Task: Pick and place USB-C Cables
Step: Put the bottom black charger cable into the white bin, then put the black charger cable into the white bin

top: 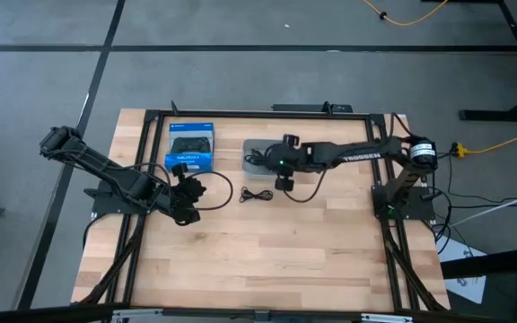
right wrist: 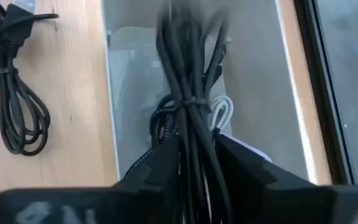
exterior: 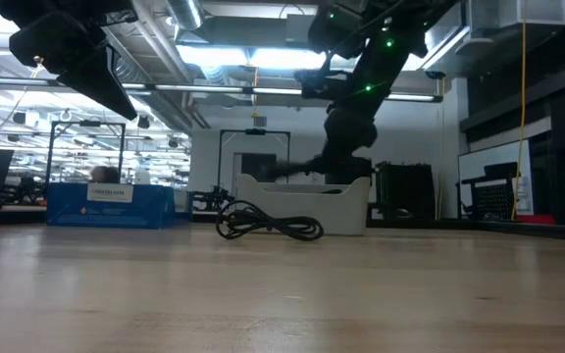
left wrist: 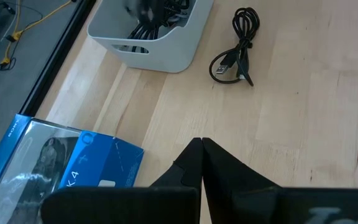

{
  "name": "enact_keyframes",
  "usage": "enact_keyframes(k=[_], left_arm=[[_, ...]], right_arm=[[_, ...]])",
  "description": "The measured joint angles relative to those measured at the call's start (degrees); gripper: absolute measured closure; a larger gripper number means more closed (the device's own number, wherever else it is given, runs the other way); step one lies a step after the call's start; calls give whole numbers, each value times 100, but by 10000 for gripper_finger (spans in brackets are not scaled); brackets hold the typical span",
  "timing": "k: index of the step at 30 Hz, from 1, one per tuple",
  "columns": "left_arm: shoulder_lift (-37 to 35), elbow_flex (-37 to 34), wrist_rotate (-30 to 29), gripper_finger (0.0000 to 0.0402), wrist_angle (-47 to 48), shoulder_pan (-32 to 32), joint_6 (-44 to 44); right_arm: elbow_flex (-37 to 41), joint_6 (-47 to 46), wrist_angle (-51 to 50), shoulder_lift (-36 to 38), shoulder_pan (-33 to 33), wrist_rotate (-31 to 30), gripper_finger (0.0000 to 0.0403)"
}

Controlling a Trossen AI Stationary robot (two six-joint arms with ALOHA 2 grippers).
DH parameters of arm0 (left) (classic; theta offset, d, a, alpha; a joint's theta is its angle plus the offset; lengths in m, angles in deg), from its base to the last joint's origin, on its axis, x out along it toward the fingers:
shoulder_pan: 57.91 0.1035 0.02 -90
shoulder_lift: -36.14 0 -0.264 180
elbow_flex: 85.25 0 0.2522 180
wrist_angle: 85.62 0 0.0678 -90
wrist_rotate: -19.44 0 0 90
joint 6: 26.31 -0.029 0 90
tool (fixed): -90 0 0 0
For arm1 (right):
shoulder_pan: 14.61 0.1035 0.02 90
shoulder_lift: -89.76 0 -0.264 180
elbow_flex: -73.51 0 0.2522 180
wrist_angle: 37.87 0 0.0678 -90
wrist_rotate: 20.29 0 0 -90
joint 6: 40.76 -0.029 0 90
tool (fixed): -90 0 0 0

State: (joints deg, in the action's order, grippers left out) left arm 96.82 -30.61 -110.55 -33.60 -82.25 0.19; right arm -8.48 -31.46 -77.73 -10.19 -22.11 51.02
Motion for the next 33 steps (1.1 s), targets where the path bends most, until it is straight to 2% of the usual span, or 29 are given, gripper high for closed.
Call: enact_keyframes(k=[6, 13, 18, 20, 24, 26, 30, 33], left_arm=[[0, 0, 0, 401, 0, 0, 0], [0, 0, 0, 401, 0, 0, 0], [0, 0, -2, 401, 0, 0, 0], [0, 0, -2, 401, 0, 0, 0], [0, 0, -2, 401, 0, 0, 0], [0, 0, -4, 401, -5, -2, 0], [0, 0, -3, 401, -82, -2, 0], [0, 0, -2, 401, -124, 0, -2]], right_arm=[[0, 26, 47, 4, -92, 37, 262], [-23, 0, 221, 6, -34, 45, 257], [-487, -50, 220, 10, 216, 128, 257], [-681, -232, 184, 10, 337, 473, 256], [-704, -367, 386, 19, 611, 1985, 256], [-490, -368, 842, 19, 804, 2402, 256], [88, -335, 1826, 17, 1115, 2429, 256], [577, -270, 2556, 16, 1251, 2078, 256]])
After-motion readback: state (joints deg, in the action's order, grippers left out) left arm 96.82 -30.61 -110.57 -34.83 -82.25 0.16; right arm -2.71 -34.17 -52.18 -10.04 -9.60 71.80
